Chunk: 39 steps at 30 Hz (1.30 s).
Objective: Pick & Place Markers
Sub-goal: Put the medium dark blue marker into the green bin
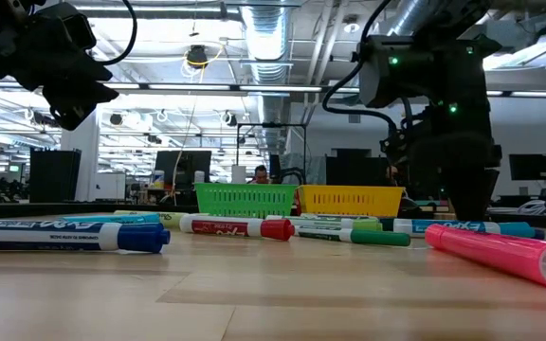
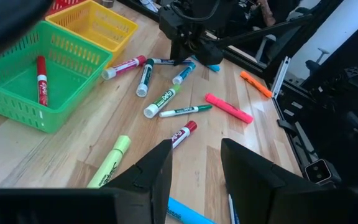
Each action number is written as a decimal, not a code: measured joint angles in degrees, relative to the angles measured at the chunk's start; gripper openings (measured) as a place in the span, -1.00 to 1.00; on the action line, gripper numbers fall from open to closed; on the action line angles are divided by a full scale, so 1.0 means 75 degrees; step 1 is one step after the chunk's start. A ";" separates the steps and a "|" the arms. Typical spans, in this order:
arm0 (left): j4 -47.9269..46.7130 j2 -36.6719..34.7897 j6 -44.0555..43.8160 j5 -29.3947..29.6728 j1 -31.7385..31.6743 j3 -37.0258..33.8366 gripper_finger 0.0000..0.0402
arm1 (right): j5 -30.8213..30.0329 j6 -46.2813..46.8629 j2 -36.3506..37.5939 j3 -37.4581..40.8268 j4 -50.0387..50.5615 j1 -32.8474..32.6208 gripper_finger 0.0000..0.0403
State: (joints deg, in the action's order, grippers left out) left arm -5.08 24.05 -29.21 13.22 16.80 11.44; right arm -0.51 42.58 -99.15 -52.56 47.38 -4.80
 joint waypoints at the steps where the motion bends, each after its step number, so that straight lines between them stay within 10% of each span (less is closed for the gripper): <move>1: 0.0000 0.0000 0.0002 0.0002 0.0000 0.0000 -0.32 | -0.0005 0.0063 -0.0003 0.0000 0.0000 0.0000 -0.76; 19: 0.0070 0.0000 -0.0129 0.0002 0.0000 0.0003 -0.32 | -0.0438 0.1137 0.1931 0.0038 0.0267 -0.0037 -0.88; 39: 0.3326 0.0853 -0.0799 0.0197 -0.0472 0.0009 -0.32 | -0.1175 0.0063 0.3390 0.0015 -0.6670 0.0383 -0.83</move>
State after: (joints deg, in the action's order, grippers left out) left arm 19.86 30.45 -35.20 14.70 13.25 11.51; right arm -9.32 43.05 -73.73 -52.45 -2.64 -1.92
